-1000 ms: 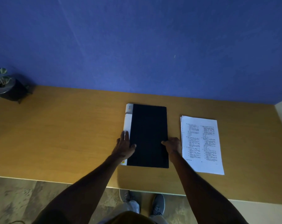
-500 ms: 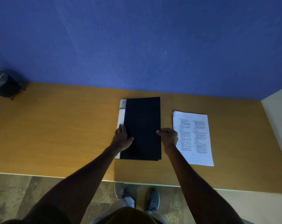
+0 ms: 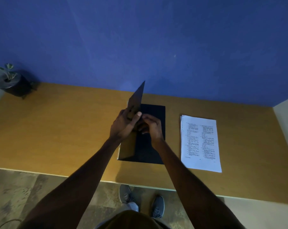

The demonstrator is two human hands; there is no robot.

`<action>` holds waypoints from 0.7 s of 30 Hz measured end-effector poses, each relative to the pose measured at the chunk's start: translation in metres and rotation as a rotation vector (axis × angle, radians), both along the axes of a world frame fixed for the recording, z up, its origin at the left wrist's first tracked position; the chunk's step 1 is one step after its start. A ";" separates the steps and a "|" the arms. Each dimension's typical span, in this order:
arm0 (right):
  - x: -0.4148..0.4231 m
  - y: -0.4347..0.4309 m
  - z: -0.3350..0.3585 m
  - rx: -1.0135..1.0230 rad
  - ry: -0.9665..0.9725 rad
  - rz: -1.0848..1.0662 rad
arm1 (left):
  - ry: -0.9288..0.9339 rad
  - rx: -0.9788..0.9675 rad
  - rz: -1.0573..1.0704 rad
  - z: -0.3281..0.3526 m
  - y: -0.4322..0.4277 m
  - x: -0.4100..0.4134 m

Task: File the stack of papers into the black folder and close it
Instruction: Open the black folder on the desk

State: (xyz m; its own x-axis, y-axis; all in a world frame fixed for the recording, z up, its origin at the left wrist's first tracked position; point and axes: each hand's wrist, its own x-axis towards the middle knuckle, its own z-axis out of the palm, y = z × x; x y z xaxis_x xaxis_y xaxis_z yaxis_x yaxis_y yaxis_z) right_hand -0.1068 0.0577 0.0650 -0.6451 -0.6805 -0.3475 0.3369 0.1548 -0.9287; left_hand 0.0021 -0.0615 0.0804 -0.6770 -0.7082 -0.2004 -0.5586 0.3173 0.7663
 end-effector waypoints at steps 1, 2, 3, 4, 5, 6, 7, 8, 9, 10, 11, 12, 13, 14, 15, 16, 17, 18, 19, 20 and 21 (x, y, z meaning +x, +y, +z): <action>0.007 -0.008 0.002 -0.023 0.022 0.061 | 0.048 0.001 0.001 0.004 -0.008 0.006; 0.015 -0.016 0.003 -0.038 0.043 0.121 | 0.094 0.003 -0.001 0.007 -0.017 0.014; 0.022 -0.024 0.002 -0.040 0.065 0.172 | 0.134 0.004 0.004 0.010 -0.025 0.022; 0.030 -0.031 0.001 -0.026 0.088 0.216 | 0.167 0.004 0.024 0.012 -0.034 0.031; 0.038 -0.038 -0.001 -0.001 0.122 0.255 | 0.198 0.004 0.058 0.012 -0.043 0.041; 0.045 -0.045 -0.003 0.033 0.173 0.292 | 0.224 0.005 0.097 0.012 -0.052 0.050; 0.052 -0.051 -0.007 0.075 0.248 0.329 | 0.240 0.003 0.138 0.011 -0.061 0.060; 0.059 -0.057 -0.011 0.129 0.344 0.367 | 0.244 -0.006 0.175 0.009 -0.071 0.069; 0.066 -0.062 -0.015 0.190 0.440 0.404 | 0.232 -0.030 0.206 0.007 -0.081 0.079; 0.073 -0.066 -0.018 0.248 0.522 0.437 | 0.205 -0.067 0.229 0.004 -0.091 0.089; 0.080 -0.069 -0.022 0.296 0.594 0.470 | 0.161 -0.107 0.243 0.003 -0.100 0.099; 0.086 -0.072 -0.025 0.331 0.669 0.508 | 0.109 -0.141 0.252 0.001 -0.110 0.108; 0.092 -0.078 -0.030 0.355 0.743 0.552 | 0.056 -0.165 0.259 -0.001 -0.121 0.118; 0.097 -0.081 -0.035 0.377 0.810 0.603 | 0.006 -0.185 0.267 -0.003 -0.129 0.126; 0.100 -0.081 -0.040 0.400 0.861 0.660 | -0.043 -0.202 0.278 -0.005 -0.134 0.133; 0.104 -0.085 -0.044 0.429 0.897 0.721 | -0.094 -0.210 0.292 -0.009 -0.141 0.139; 0.108 -0.089 -0.050 0.462 0.928 0.781 | -0.143 -0.209 0.305 -0.013 -0.148 0.145; 0.112 -0.092 -0.055 0.492 0.957 0.830 | -0.189 -0.201 0.316 -0.019 -0.155 0.149; 0.116 -0.094 -0.061 0.517 0.984 0.864 | -0.229 -0.185 0.322 -0.024 -0.160 0.152; 0.119 -0.096 -0.066 0.535 1.003 0.886 | -0.263 -0.159 0.326 -0.030 -0.166 0.154; 0.123 -0.099 -0.071 0.550 1.013 0.900 | -0.291 -0.124 0.329 -0.036 -0.171 0.155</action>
